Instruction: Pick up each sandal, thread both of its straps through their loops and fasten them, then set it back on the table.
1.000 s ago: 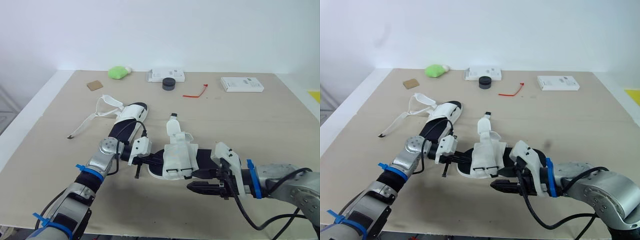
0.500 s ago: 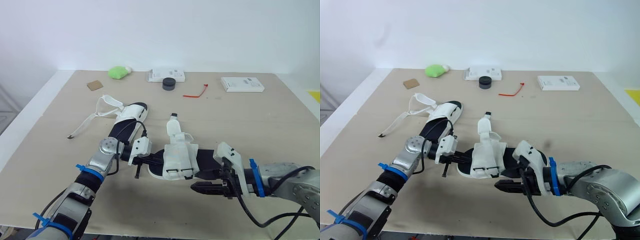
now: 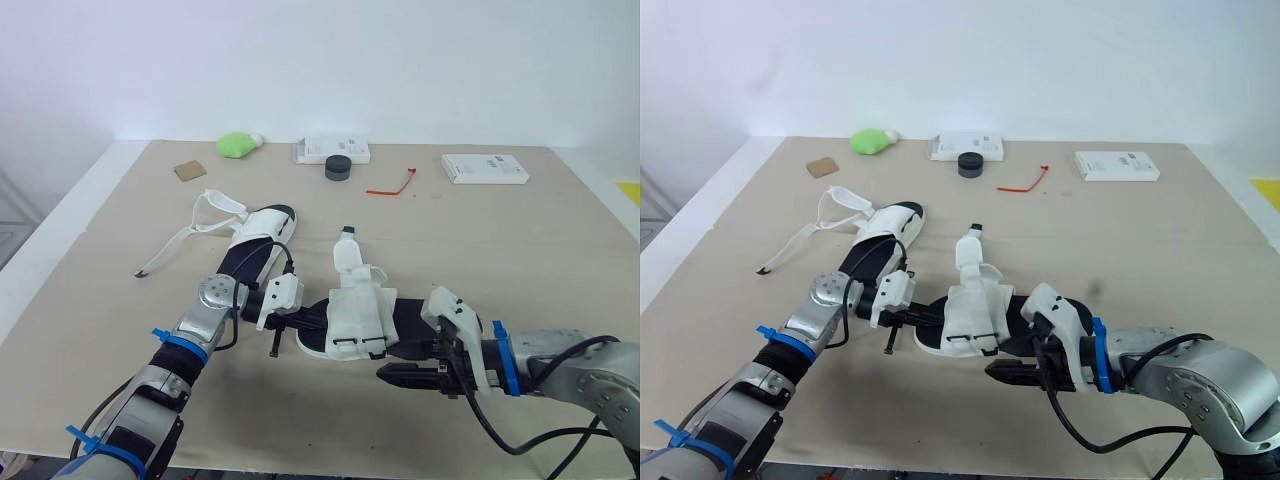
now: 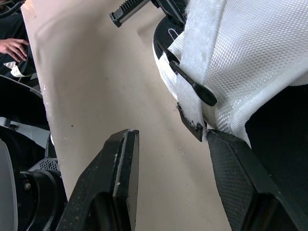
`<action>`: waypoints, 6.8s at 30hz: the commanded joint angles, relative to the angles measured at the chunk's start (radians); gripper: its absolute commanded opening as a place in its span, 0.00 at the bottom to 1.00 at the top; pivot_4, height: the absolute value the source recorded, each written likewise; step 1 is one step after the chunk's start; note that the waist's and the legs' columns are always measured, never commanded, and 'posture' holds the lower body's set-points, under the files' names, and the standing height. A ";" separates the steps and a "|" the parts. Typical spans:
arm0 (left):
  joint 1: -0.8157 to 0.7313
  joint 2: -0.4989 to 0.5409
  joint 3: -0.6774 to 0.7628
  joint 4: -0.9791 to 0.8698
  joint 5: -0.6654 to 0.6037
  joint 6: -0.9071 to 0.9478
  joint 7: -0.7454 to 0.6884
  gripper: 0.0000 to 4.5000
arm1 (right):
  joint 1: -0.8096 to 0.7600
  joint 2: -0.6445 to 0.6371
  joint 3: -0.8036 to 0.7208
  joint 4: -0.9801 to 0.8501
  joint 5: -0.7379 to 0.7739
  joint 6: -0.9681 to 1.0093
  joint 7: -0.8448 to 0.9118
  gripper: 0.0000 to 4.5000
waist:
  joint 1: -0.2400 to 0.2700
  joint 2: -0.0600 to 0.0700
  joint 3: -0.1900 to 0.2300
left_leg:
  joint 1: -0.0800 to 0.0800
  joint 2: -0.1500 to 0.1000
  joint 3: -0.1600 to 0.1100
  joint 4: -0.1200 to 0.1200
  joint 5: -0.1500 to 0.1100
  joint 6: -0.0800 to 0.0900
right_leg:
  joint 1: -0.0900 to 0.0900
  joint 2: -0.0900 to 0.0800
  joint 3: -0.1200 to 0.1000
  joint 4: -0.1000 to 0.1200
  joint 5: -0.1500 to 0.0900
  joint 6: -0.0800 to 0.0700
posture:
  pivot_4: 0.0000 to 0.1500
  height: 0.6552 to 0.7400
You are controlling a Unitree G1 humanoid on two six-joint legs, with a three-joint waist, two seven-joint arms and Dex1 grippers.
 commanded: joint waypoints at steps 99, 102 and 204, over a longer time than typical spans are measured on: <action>0.095 0.037 -0.111 0.162 0.161 0.058 0.031 0.00 | -0.377 0.207 -0.083 0.565 0.873 -0.064 -0.776 0.99 | 0.002 0.011 0.000 | -0.011 -0.005 -0.003 -0.003 0.010 0.016 | -0.003 -0.007 -0.010 -0.004 0.007 -0.005 | 1.00 1.00; 0.094 0.037 -0.110 0.162 0.162 0.059 0.028 0.00 | -0.387 0.192 -0.078 0.548 0.814 -0.058 -0.751 0.99 | 0.002 0.011 0.000 | -0.011 -0.006 -0.004 -0.003 0.010 0.017 | -0.002 -0.005 -0.010 -0.004 0.007 -0.005 | 1.00 1.00; 0.135 0.063 -0.123 0.086 0.155 0.072 0.050 0.00 | -0.255 0.317 0.265 0.417 -0.962 -1.550 0.483 0.01 | -0.015 0.011 0.004 | -0.004 -0.007 -0.007 -0.007 0.019 0.001 | 0.001 0.000 -0.009 0.002 0.009 0.004 | 1.00 1.00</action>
